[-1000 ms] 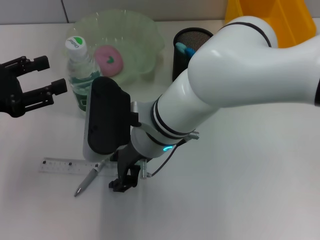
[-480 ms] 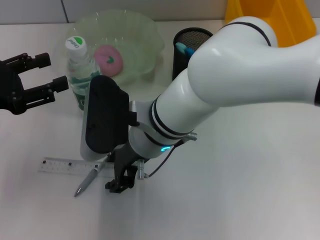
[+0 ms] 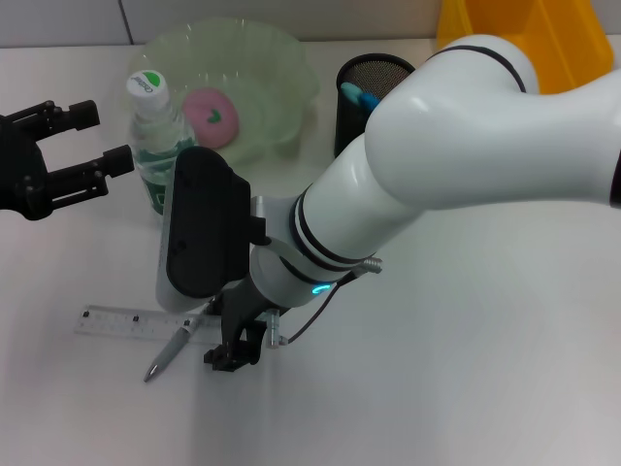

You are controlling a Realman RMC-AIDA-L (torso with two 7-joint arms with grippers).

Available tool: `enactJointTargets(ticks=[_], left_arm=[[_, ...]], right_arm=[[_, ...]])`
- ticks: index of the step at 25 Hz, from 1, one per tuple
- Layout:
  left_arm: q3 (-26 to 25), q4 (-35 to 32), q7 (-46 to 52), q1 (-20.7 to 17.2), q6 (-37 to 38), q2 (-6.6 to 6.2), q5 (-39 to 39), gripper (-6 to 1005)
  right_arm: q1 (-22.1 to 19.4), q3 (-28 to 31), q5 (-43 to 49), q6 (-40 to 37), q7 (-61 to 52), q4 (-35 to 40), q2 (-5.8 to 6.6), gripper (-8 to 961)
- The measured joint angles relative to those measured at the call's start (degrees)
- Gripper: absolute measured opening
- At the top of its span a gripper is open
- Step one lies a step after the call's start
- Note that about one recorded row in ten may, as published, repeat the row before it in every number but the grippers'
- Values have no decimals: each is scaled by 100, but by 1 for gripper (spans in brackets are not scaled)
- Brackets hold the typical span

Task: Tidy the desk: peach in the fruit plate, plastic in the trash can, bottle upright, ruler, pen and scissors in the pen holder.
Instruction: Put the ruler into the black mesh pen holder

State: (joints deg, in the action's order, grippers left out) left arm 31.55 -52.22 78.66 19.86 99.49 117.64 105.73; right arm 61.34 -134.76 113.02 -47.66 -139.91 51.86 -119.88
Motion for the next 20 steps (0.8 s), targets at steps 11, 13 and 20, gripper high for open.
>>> enactJointTargets(ticks=[11, 13, 20], left_arm=[[0, 2, 0, 27, -18, 12, 0, 738], [0, 2, 0, 27, -18, 12, 0, 738], [-59, 2, -58, -28, -28, 13, -52, 739]], right_arm=[[-67, -7, 0, 46, -14, 13, 0, 410], [-84, -7, 0, 49, -13, 34, 0, 402], [-457, 221, 82, 44, 14, 223, 0, 386]])
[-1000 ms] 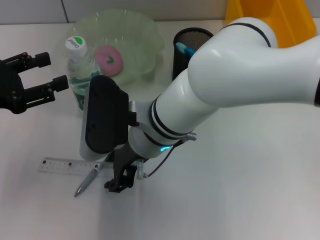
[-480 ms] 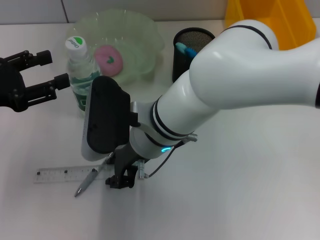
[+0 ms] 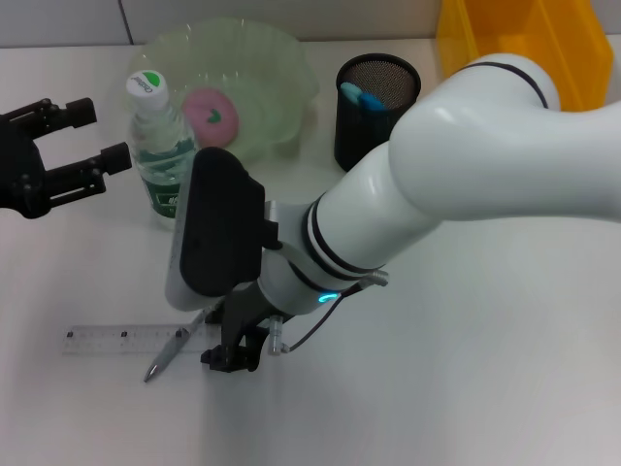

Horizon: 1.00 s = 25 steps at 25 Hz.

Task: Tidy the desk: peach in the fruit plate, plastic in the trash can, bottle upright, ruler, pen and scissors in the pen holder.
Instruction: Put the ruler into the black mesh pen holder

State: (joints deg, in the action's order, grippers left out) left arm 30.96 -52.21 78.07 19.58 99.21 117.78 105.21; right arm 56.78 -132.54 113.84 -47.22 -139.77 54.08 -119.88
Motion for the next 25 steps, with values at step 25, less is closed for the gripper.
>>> enactJointTargets(ticks=[25], left_arm=[[-473, 54, -3, -66, -23, 35, -170, 739]], right_arm=[[-1339, 1030, 250, -41, 335, 775, 58, 384]])
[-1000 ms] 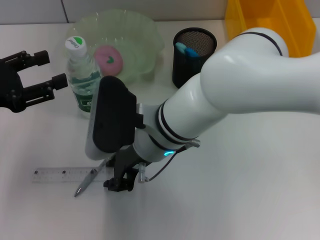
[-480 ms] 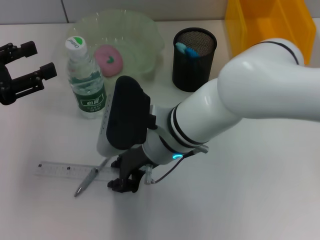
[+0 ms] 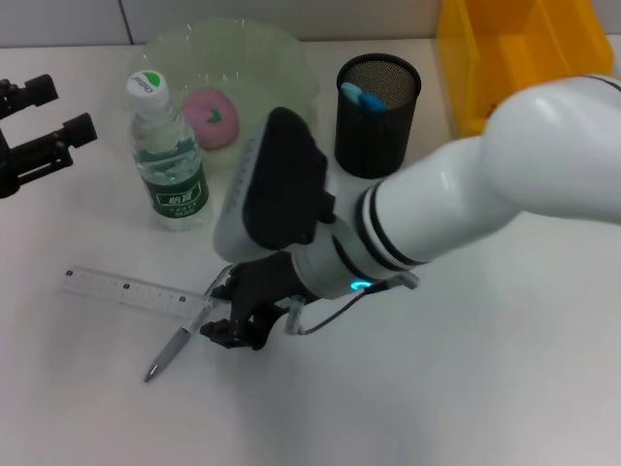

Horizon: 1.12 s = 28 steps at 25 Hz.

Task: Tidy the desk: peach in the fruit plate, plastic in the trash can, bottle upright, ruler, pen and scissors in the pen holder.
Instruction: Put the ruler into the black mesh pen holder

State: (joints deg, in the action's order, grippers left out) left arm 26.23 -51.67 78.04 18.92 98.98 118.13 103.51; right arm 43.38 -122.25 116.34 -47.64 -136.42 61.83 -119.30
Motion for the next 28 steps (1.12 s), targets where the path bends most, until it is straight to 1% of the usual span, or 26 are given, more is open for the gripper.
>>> enactJointTargets(ticks=[1, 2, 3, 5, 6, 9, 10, 11, 13, 15, 16, 17, 18, 19, 20, 21, 23, 25, 26, 28], left_arm=[[0, 0, 0, 0, 0, 0, 0, 739], [-19, 7, 0, -1, 8, 0, -8, 739], [-43, 15, 0, -4, 19, 0, -34, 739], [-48, 17, 0, -4, 21, 0, -90, 739], [-48, 17, 0, -4, 21, 0, -90, 739], [-49, 17, 15, -4, 21, 0, -207, 739], [-49, 17, 34, -3, 18, 0, -252, 739], [-49, 17, 34, -3, 18, 0, -252, 739], [-49, 17, 37, -2, 13, -1, -268, 739], [-49, 17, 54, 3, 15, -1, -274, 738], [-49, 17, 54, 3, 15, -1, -274, 738], [-49, 17, 57, 6, 13, 0, -274, 738], [-49, 17, 58, 8, 10, -1, -274, 738], [-49, 16, 59, 11, 4, 0, -274, 738], [-49, 17, 60, 13, 0, 2, -276, 738], [-49, 17, 60, 13, 0, 2, -276, 738], [-48, 16, 61, 11, -1, 5, -281, 738], [-49, 16, 62, -1, -5, 7, -287, 738], [-49, 16, 62, -1, -5, 7, -287, 738], [-48, 17, 63, -3, -8, 11, -288, 738]], right_arm=[[0, 0, 0, 0, 0, 0, 0, 384], [-158, 70, 64, -5, 30, 114, 6, 384], [-494, 277, 171, -12, 161, 345, -4, 384], [-774, 497, 200, -65, 303, 512, -25, 384], [-774, 497, 200, -65, 303, 512, -25, 384], [-1091, 836, 183, -234, 381, 685, -32, 384], [-1267, 1070, 157, -354, 458, 751, -38, 384], [-1267, 1070, 157, -354, 458, 751, -38, 384], [-1438, 1292, 92, -462, 617, 797, -50, 384], [-1626, 1526, -178, -600, 909, 815, -56, 384], [-1626, 1526, -178, -600, 909, 815, -56, 384], [-1738, 1654, -461, -689, 1233, 820, -57, 384], [-1738, 1654, -461, -689, 1233, 820, -57, 384], [-1802, 1714, -649, -724, 1438, 838, -58, 384], [-1937, 1851, -1039, -779, 1861, 874, -58, 384], [-1937, 1851, -1039, -779, 1861, 874, -58, 384], [-2051, 1991, -1363, -830, 2204, 899, -59, 384], [-2223, 2263, -1746, -979, 2644, 912, -56, 384], [-2223, 2263, -1746, -979, 2644, 912, -56, 384], [-2361, 2483, -1905, -1141, 2909, 913, -55, 384]])
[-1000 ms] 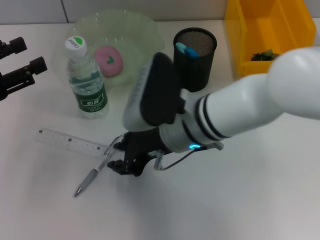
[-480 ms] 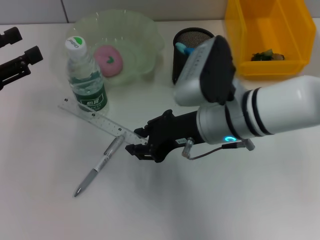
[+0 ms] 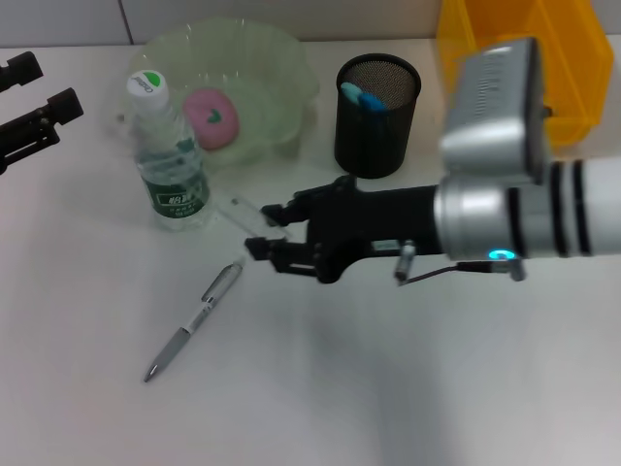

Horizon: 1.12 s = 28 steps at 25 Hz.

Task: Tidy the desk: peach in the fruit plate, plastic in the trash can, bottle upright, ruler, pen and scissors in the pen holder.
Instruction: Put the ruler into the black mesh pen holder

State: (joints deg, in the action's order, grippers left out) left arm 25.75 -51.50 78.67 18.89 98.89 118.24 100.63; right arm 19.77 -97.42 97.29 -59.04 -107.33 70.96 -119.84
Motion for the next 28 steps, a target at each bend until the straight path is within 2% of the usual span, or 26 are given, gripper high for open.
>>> enactJointTargets(ticks=[4, 5, 7, 13, 14, 16, 17, 18, 20, 21, 22, 23, 25, 27, 28], left_arm=[[1, 4, 7, 0, -1, 5, -1, 738], [0, 9, 7, 0, -2, 6, -1, 738], [0, 77, 4, 1, -2, 5, -1, 738], [-8, 182, -40, 29, -9, -2, -1, 738], [-8, 182, -40, 29, -9, -2, -1, 738], [-9, 223, -47, 57, -49, 1, -1, 738], [-9, 262, -50, 76, -76, 5, 0, 738], [-9, 262, -50, 76, -76, 5, 0, 738], [-9, 320, -51, 112, -110, 4, 0, 738], [-9, 320, -51, 112, -110, 4, 0, 738], [-9, 326, -52, 125, -123, 7, 0, 738], [-9, 326, -52, 125, -123, 7, 0, 738], [-9, 325, -53, 133, -127, 9, 0, 738], [-4, 326, -54, 149, -133, 9, 0, 738], [-4, 326, -54, 149, -133, 9, 0, 738]], right_arm=[[-426, 728, -984, -783, 1029, -78, 12, 384], [-426, 728, -984, -783, 1029, -78, 12, 383], [-642, 1142, -1641, -1263, 1705, -241, 26, 383], [-736, 1700, -2181, -1448, 2319, -725, 32, 383], [-682, 1828, -2627, -1440, 2769, -1123, 37, 383], [-642, 1862, -2923, -1422, 3086, -1366, 39, 383], [-542, 1905, -3480, -1407, 3774, -1845, 39, 383], [-542, 1905, -3480, -1407, 3774, -1845, 39, 383], [-230, 1937, -4522, -1419, 4922, -2830, 38, 383], [-230, 1937, -4522, -1419, 4922, -2830, 38, 383], [35, 1938, -5105, -1421, 5531, -3500, 40, 383], [35, 1938, -5105, -1421, 5531, -3500, 40, 383], [294, 1939, -5518, -1378, 6048, -4060, 41, 384], [717, 1941, -5944, -1193, 6725, -4760, 35, 384], [717, 1941, -5944, -1193, 6725, -4760, 35, 384]])
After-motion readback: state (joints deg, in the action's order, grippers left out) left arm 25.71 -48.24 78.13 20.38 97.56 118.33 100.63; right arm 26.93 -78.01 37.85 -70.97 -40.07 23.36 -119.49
